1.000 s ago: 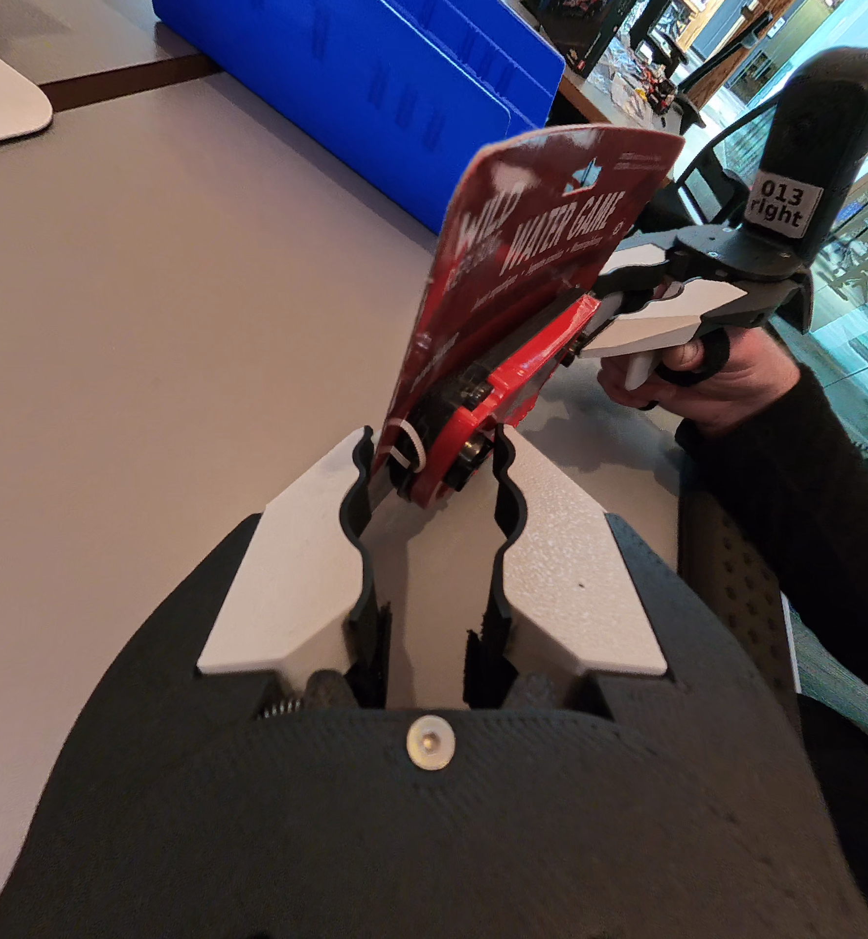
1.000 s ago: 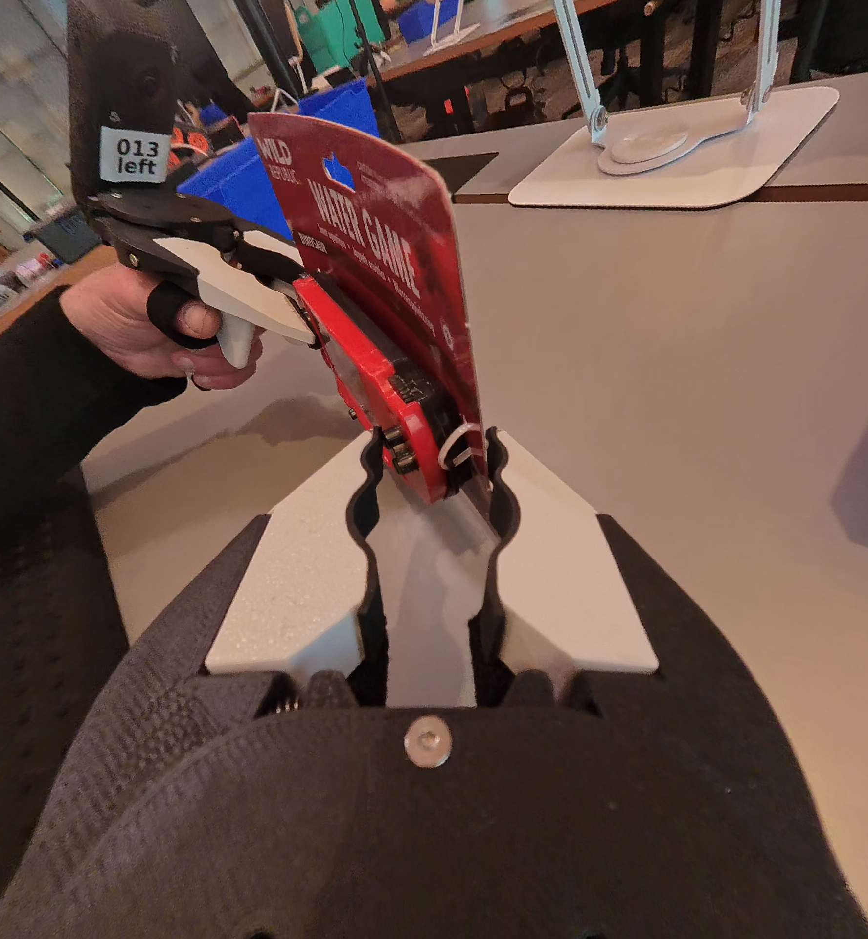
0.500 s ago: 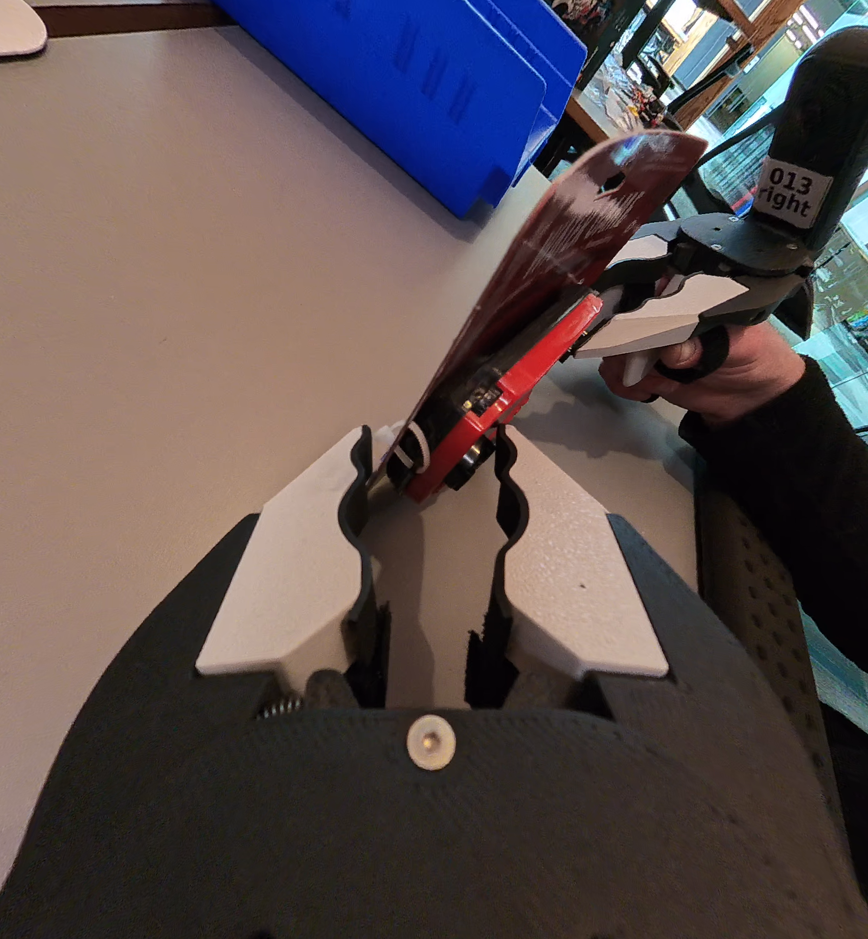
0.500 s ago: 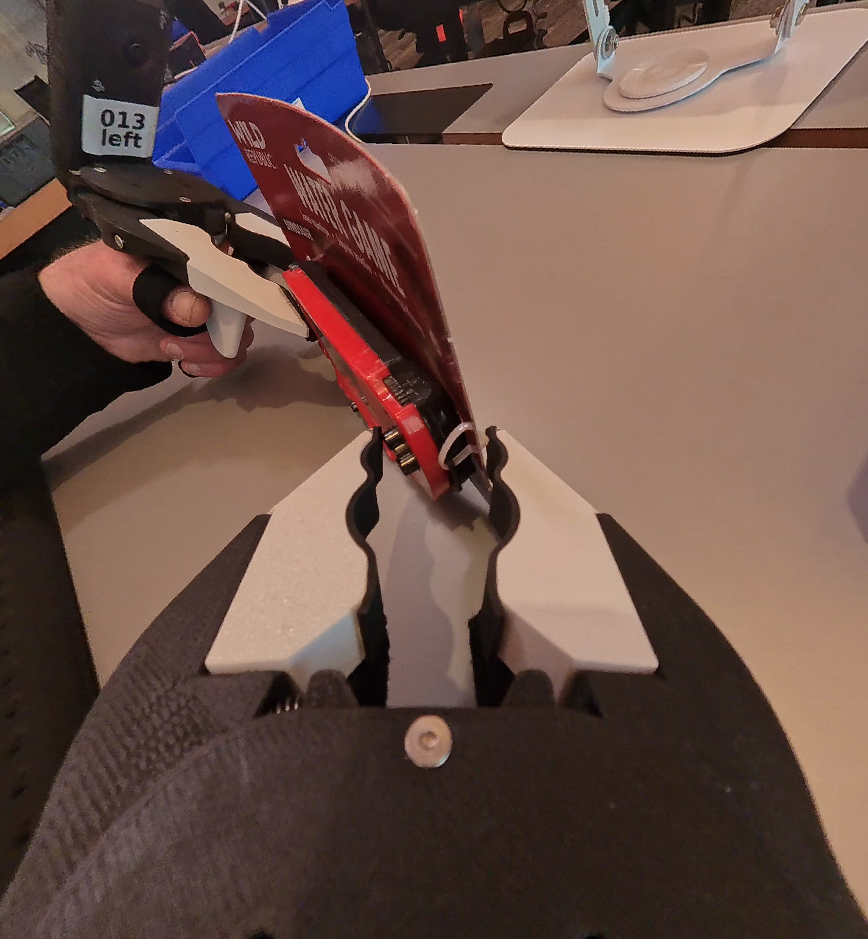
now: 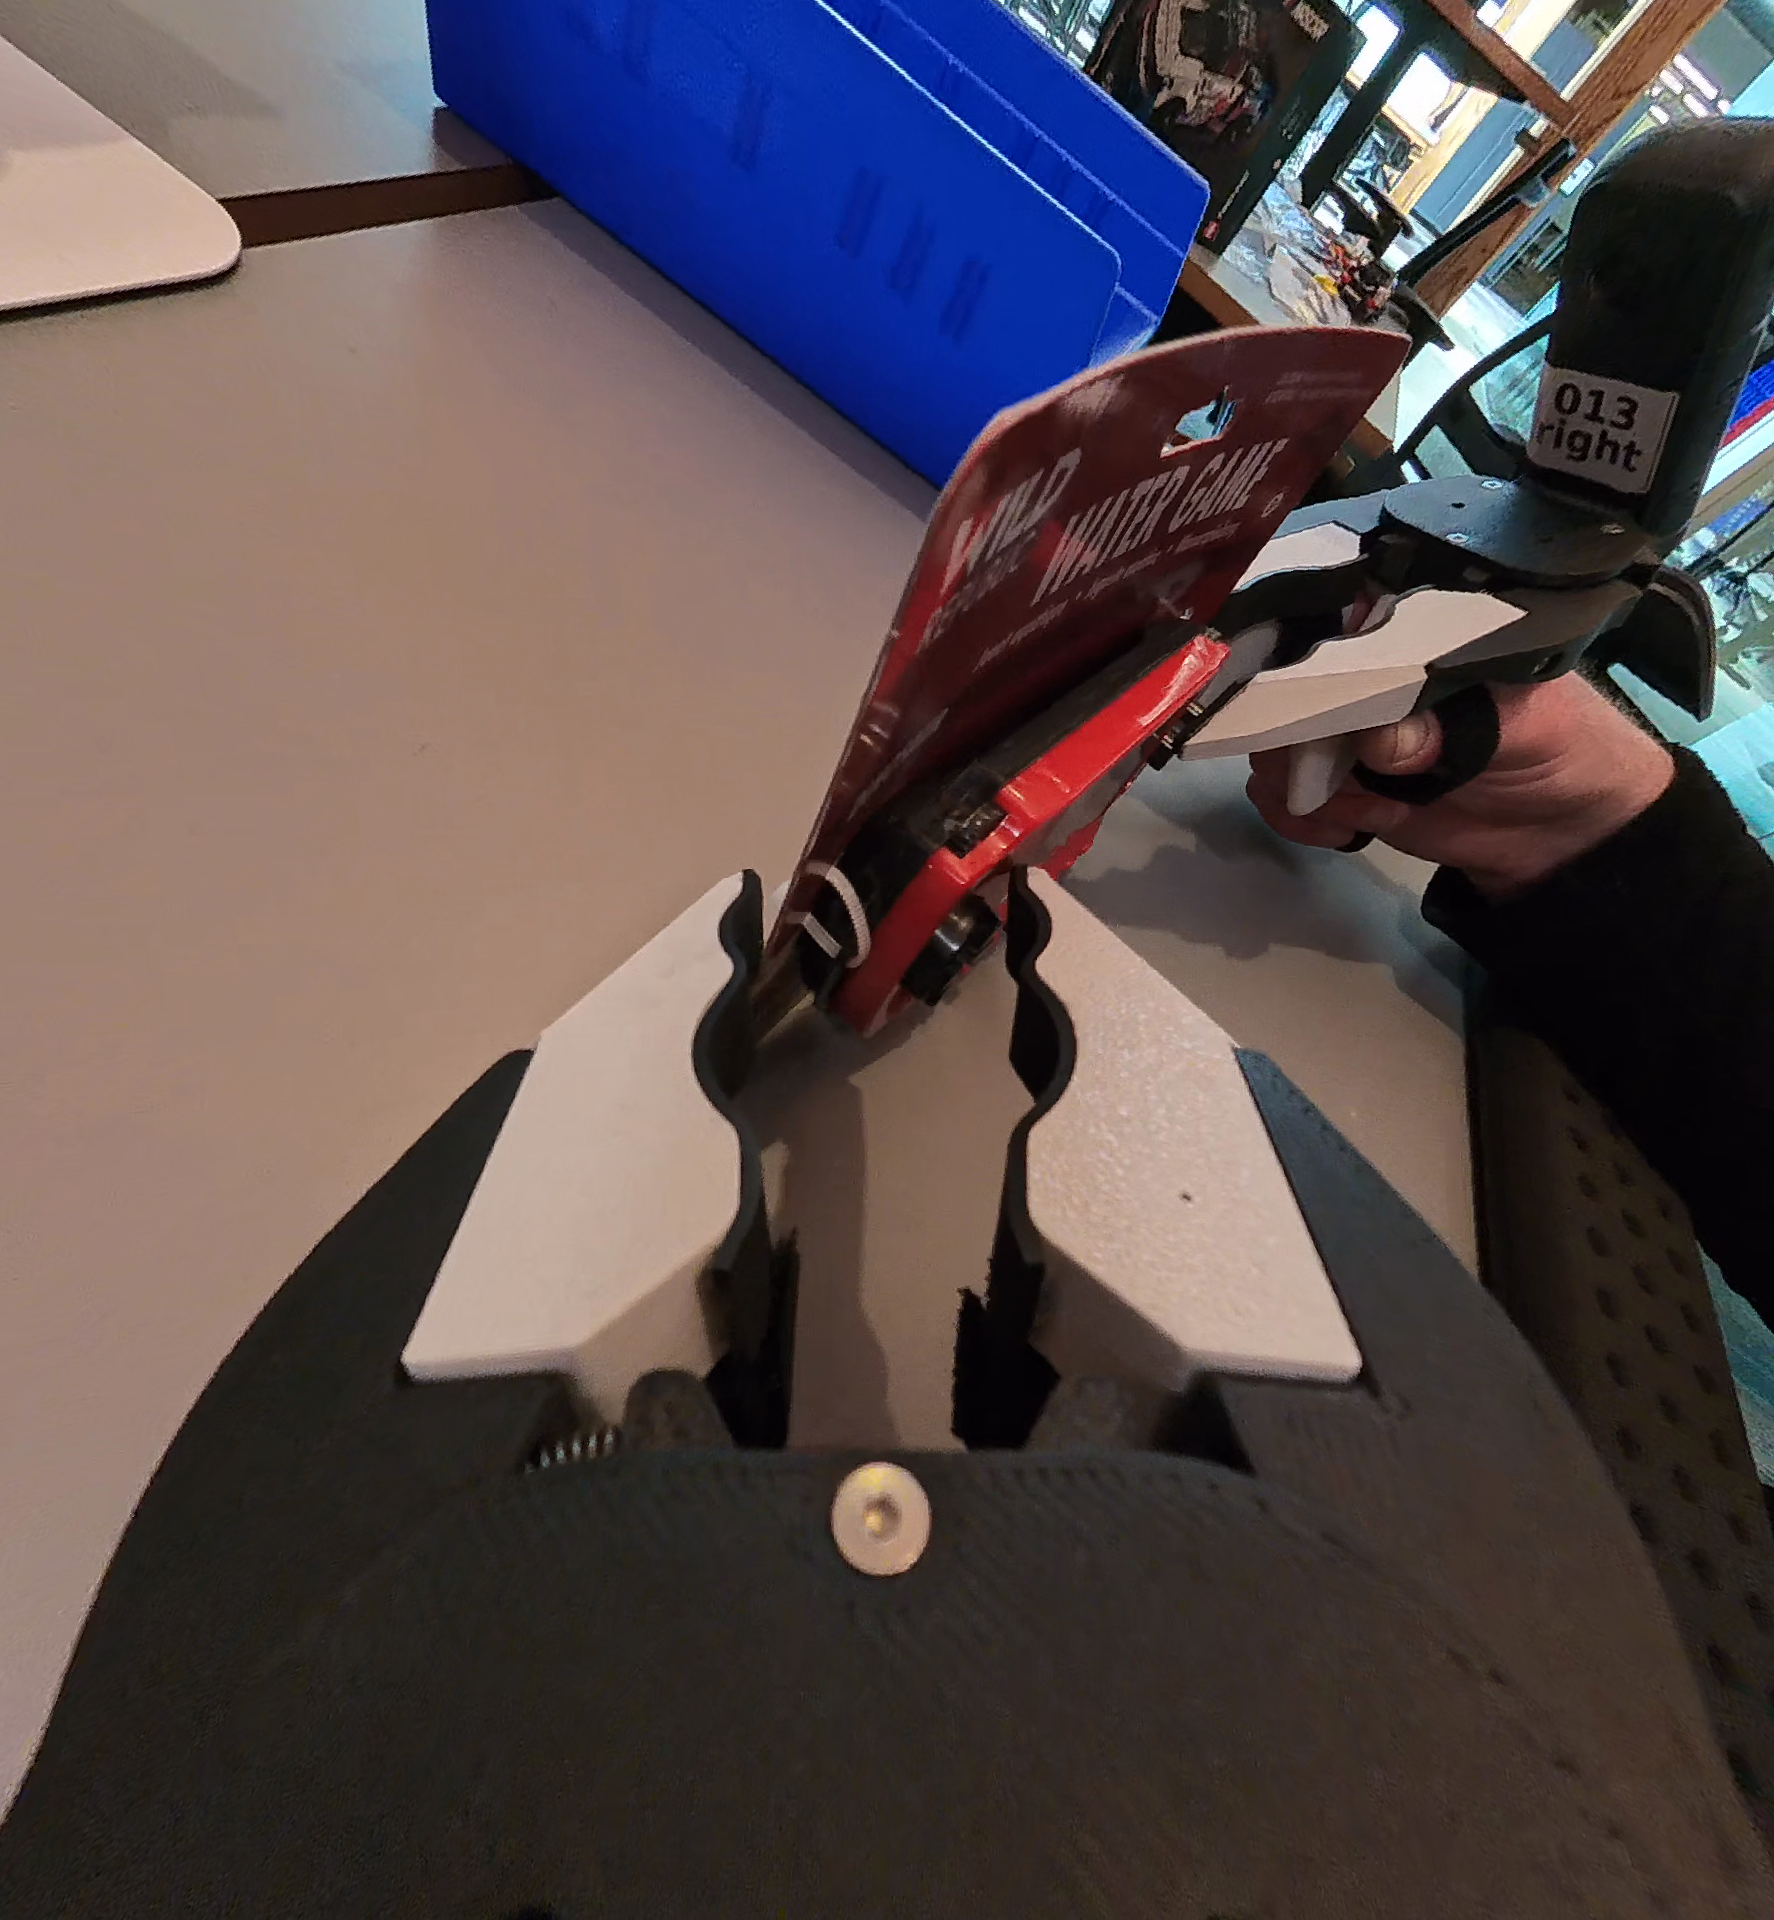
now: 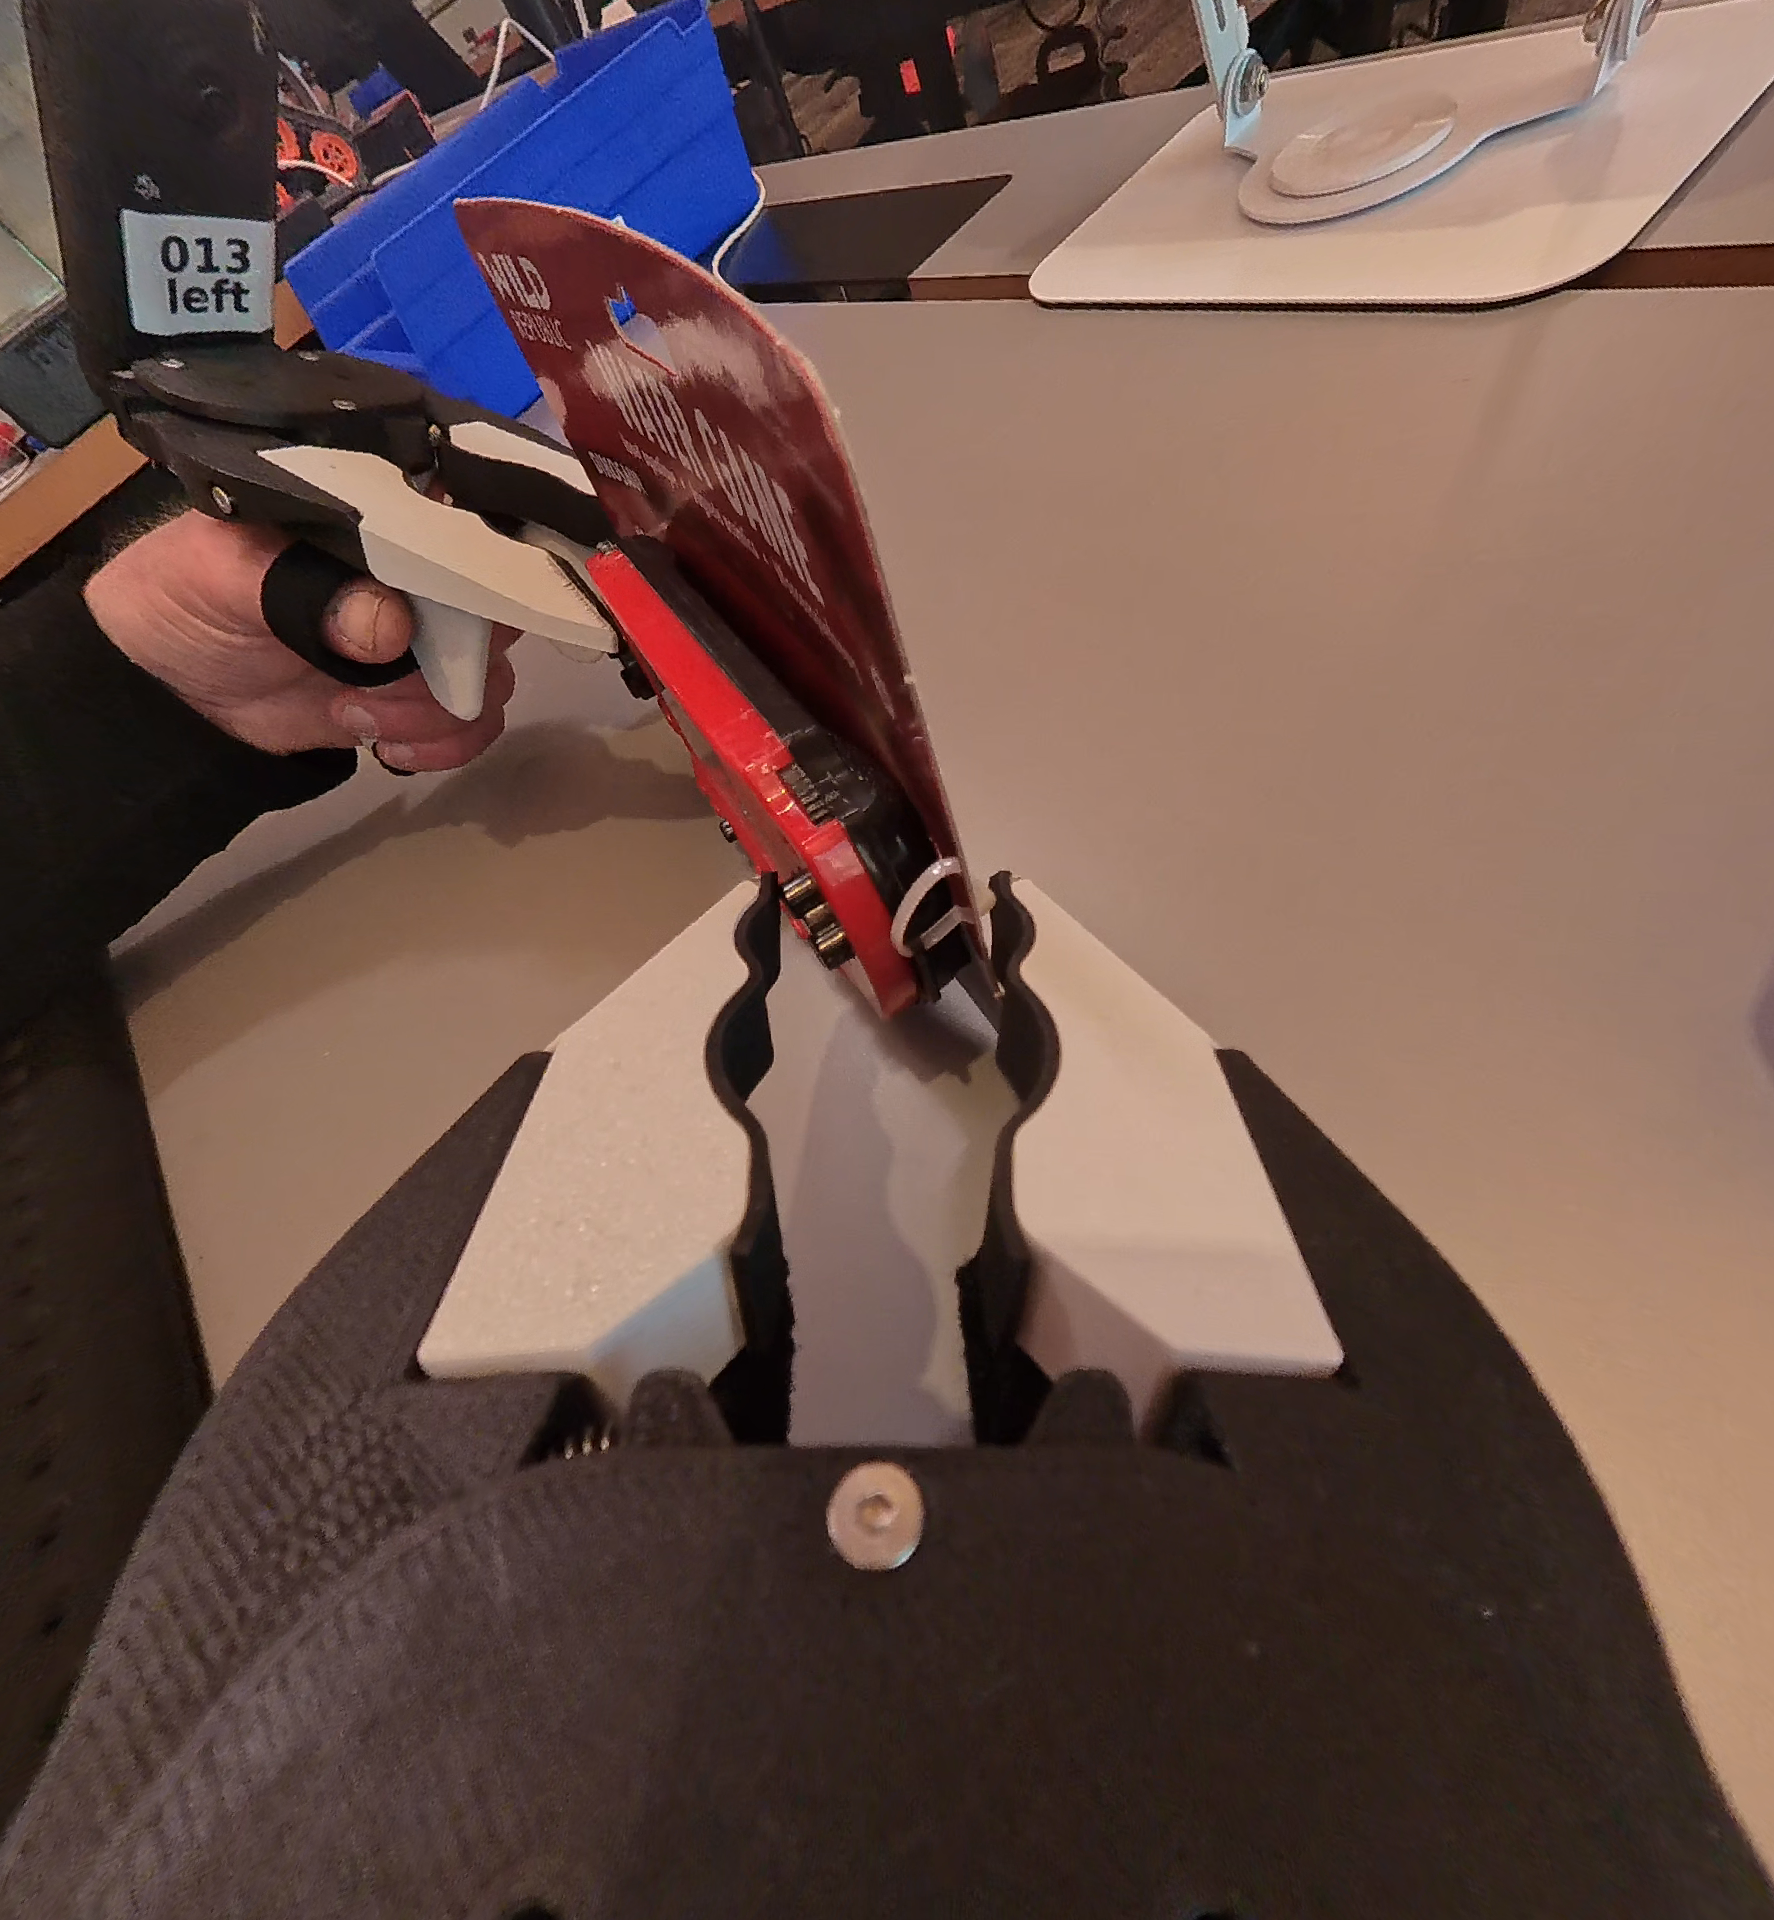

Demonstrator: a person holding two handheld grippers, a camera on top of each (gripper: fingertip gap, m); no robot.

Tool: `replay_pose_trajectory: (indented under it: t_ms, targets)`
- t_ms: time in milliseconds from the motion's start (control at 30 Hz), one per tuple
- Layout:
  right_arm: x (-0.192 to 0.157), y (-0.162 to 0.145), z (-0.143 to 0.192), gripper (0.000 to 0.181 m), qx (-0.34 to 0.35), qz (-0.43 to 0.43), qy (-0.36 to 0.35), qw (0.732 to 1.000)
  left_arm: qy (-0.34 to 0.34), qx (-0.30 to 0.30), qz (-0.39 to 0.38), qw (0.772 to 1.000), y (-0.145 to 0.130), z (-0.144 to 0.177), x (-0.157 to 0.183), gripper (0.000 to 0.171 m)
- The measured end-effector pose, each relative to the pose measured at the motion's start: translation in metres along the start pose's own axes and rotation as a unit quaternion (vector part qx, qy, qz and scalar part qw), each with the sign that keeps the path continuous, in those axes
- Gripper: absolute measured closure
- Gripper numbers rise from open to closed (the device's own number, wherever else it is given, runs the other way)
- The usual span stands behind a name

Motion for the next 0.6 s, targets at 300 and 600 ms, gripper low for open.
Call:
replay_pose_trajectory:
  t_ms: [300, 600]
  targets:
    - [0.0035, 0.0020, -0.0003, 0.148, -0.003, -0.013, 0.003, 1.000, -0.003, 0.001, 0.001, 1.000, -0.0007, -0.0018, 0.0018, 0.129]
    - [0.0032, 0.0013, -0.0022, 0.138, 0.004, -0.017, 0.013, 1.000, -0.008, 0.001, 0.009, 1.000, 0.0001, -0.0028, 0.0017, 0.129]
Point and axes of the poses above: each gripper's, where its closed fingertips meet, z back along the fingers, y out of its top, x = y × z across the jaws, the point moved 5 cm from there along z, back along the fingers, and after that the axes turned 8 degrees about y, right-handed, at the moved point
